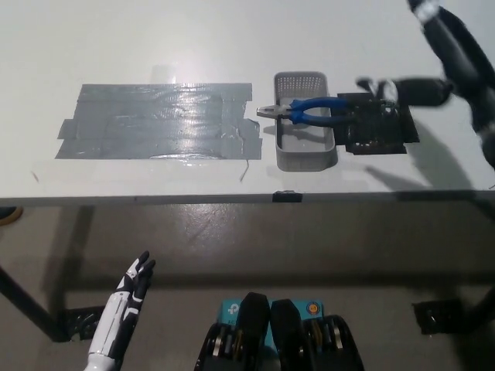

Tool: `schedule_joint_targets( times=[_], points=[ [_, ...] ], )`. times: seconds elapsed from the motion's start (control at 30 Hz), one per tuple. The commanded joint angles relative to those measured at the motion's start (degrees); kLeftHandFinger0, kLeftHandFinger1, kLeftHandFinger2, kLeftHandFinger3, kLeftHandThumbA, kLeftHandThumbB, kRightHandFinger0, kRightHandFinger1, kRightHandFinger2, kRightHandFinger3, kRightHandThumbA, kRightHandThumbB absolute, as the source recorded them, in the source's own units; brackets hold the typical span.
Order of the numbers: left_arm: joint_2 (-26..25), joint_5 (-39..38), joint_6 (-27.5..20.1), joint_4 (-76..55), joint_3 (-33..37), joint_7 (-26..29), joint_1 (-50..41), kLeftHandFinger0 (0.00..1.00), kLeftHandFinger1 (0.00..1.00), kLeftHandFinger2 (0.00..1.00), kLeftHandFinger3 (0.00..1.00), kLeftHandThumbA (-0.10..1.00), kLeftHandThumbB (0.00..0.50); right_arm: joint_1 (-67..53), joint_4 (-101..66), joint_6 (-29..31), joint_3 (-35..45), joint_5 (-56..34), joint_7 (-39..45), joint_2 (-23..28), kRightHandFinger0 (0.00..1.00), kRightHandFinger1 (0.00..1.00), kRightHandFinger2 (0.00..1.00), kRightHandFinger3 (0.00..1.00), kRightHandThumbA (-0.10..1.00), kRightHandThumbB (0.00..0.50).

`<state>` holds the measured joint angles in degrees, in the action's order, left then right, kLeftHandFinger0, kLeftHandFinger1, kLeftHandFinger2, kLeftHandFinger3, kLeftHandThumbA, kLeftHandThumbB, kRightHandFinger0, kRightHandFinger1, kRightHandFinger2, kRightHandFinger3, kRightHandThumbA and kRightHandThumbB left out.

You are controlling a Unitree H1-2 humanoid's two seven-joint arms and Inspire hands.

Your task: The robot picks the blue plier placed on top of the container and places it on the grey area of the table

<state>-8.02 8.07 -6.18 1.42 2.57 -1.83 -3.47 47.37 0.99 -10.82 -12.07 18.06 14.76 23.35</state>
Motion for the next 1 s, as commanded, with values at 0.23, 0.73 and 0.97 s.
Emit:
schedule_joint_targets(
  times=[0.23, 0.73, 0.97],
  points=[
    [-1.24, 2.63, -1.95, -1.72, 0.54, 0.2, 1.37, 1.0, 1.0, 1.0, 1.0, 1.0, 0.215, 24.31, 29.3, -12.62, -15.27, 8.31, 12.4, -3.69, 1.0, 1.0, 1.0, 1.0, 0.9, 0.407],
    [-1.93, 5.58, 0.74, -2.84, 0.61, 0.01, 2.67, 1.0, 1.0, 1.0, 1.0, 1.0, 0.137, 30.63, 47.03, -10.42, -23.18, 13.13, 12.83, -9.71, 1.0, 1.0, 1.0, 1.0, 1.0, 0.377],
    [-1.76, 6.24, 2.39, -3.31, 0.36, 0.18, 3.02, 1.0, 1.0, 1.0, 1.0, 1.0, 0.078, 29.98, 47.71, -10.61, -24.11, 13.85, 12.56, -10.92, 1.0, 1.0, 1.0, 1.0, 1.0, 0.369]
  ],
)
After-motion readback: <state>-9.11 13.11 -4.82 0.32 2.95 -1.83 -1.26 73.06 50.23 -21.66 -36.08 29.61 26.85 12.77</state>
